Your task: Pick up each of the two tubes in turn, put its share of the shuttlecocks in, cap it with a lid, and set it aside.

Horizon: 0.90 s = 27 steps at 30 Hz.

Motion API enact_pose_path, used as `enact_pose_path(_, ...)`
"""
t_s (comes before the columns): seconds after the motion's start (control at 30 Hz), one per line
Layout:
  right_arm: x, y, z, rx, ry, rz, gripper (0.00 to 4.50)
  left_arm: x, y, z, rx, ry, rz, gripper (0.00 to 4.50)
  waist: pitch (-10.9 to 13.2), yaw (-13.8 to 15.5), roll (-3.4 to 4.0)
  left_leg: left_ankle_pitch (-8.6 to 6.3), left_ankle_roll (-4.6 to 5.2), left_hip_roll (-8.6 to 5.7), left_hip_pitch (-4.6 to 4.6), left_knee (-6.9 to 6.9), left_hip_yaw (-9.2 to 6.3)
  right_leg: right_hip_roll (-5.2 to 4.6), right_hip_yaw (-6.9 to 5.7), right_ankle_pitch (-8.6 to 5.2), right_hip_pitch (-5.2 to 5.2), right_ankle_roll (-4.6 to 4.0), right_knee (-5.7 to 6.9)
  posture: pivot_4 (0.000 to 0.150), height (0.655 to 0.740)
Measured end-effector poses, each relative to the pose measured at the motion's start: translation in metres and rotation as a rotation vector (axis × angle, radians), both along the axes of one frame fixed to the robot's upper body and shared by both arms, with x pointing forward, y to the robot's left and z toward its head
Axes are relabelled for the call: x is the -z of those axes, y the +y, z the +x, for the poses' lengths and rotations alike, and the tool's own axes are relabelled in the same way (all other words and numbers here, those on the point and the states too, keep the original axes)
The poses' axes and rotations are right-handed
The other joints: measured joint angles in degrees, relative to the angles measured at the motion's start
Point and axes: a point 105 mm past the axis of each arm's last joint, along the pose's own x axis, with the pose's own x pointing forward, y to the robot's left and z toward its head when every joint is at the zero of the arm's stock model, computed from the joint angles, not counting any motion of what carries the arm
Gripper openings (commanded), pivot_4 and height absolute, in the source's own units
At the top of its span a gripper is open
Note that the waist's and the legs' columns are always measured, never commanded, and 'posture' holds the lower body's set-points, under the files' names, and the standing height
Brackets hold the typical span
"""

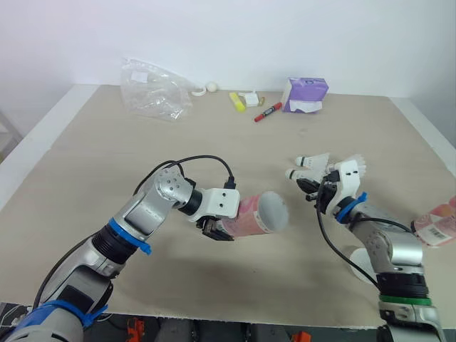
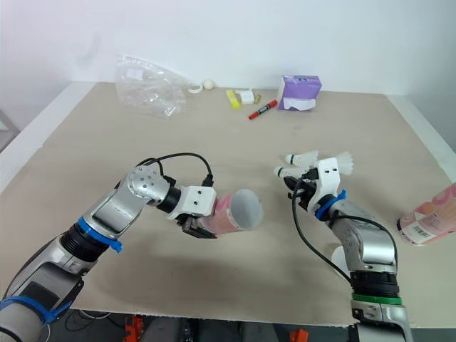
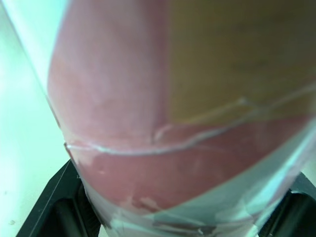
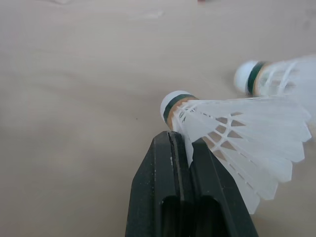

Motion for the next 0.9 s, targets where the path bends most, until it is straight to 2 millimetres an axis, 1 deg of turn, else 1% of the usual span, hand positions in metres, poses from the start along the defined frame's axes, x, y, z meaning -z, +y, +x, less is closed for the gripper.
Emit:
enact_pose_path(0.07, -0.023, -0.001, -0.015, -0.067, -0.100, -0.104, 0.09, 0.000, 0.000, 0.000, 0.000, 0.003, -0.002, 3.37, -0.02, -0.08, 0.03, -0.06, 0.10, -0.06, 0.01, 0.00, 0.03, -0.02, 0.08, 0.06, 0.01, 0.15, 0.00, 0.150, 0.7400)
enact_pose_path(0.1, -0.042, 0.000, -0.024, -0.113, -0.176, -0.158, 0.09, 0.000, 0.001, 0.000, -0.001, 0.004, -0.002, 3.37, -0.04, -0.18, 0.03, -0.09, 0.15, -0.07, 0.04, 0.01, 0.05, -0.02, 0.13, 0.03, 0.03, 0.25, -0.02, 0.150, 0.7400)
enact_pose_path(0.17, -0.061, 0.004, -0.037, -0.178, -0.255, -0.220, 0.09, 0.001, 0.000, 0.000, -0.003, 0.004, -0.004, 3.37, -0.04, -0.14, 0.05, -0.09, 0.15, -0.08, 0.05, 0.01, 0.04, -0.03, 0.14, -0.07, 0.04, 0.42, -0.02, 0.150, 0.7400)
enact_pose_path(0.2, -0.076, 0.013, -0.057, -0.291, -0.300, -0.294, 0.09, 0.002, 0.000, 0.000, -0.002, 0.005, -0.008, 3.37, -0.05, 0.00, 0.10, -0.08, 0.16, -0.13, 0.04, 0.01, -0.02, -0.03, 0.15, -0.09, 0.06, 0.44, -0.02, 0.150, 0.7400)
enact_pose_path(0.27, -0.090, 0.021, -0.069, -0.356, -0.353, -0.327, 0.09, 0.002, 0.001, 0.001, -0.005, 0.005, -0.005, 3.37, -0.12, -0.16, -0.05, -0.08, 0.16, -0.06, 0.09, 0.02, -0.01, 0.03, 0.15, -0.15, 0.11, 0.29, -0.03, 0.150, 0.7400)
enact_pose_path(0.3, -0.100, 0.027, -0.081, -0.420, -0.382, -0.372, 0.09, 0.002, 0.001, 0.001, -0.006, 0.007, -0.007, 3.37, -0.13, -0.14, -0.02, -0.07, 0.17, -0.09, 0.10, 0.03, 0.00, 0.00, 0.17, -0.18, 0.12, 0.20, -0.02, 0.150, 0.7400)
enact_pose_path(0.37, -0.109, 0.039, -0.099, -0.534, -0.404, -0.455, 0.09, 0.003, 0.002, 0.002, -0.008, 0.011, -0.008, 3.37, -0.14, -0.12, -0.08, -0.06, 0.19, -0.07, 0.13, 0.04, -0.01, 0.01, 0.19, -0.17, 0.15, 0.18, -0.02, 0.150, 0.7400)
enact_pose_path(0.43, -0.112, 0.047, -0.112, -0.610, -0.413, -0.507, 0.09, 0.004, 0.001, 0.002, -0.009, 0.017, -0.010, 3.37, -0.16, -0.10, -0.12, -0.06, 0.19, -0.07, 0.17, 0.06, -0.03, 0.01, 0.17, -0.17, 0.19, 0.18, -0.02, 0.150, 0.7400)
enact_pose_path(0.5, -0.103, 0.054, -0.124, -0.694, -0.384, -0.549, 0.09, 0.005, 0.001, 0.003, -0.009, 0.024, -0.011, 3.37, -0.21, -0.09, -0.20, -0.06, 0.19, -0.07, 0.19, 0.07, -0.02, 0.00, 0.18, -0.17, 0.22, 0.18, -0.03, 0.150, 0.7400)
enact_pose_path(0.67, -0.092, 0.054, -0.131, -0.756, -0.342, -0.569, 0.09, 0.005, 0.000, 0.003, -0.006, 0.023, -0.014, 3.37, -0.21, -0.07, -0.22, -0.05, 0.20, -0.10, 0.18, 0.11, 0.00, -0.04, 0.22, -0.16, 0.22, 0.18, -0.03, 0.150, 0.7400)
enact_pose_path(0.8, -0.092, 0.056, -0.131, -0.775, -0.365, -0.626, 0.09, 0.006, 0.000, 0.003, -0.006, 0.023, -0.013, 3.37, -0.21, -0.08, -0.22, -0.05, 0.20, -0.10, 0.19, 0.11, 0.01, -0.04, 0.24, -0.16, 0.21, 0.18, -0.03, 0.150, 0.7400)
enact_pose_path(0.9, -0.086, 0.063, -0.129, -0.811, -0.372, -0.650, 0.09, 0.006, 0.001, 0.003, -0.008, 0.024, -0.013, 3.37, -0.21, -0.09, -0.21, -0.05, 0.20, -0.10, 0.19, 0.11, 0.01, -0.04, 0.23, -0.16, 0.21, 0.18, -0.03, 0.150, 0.7400)
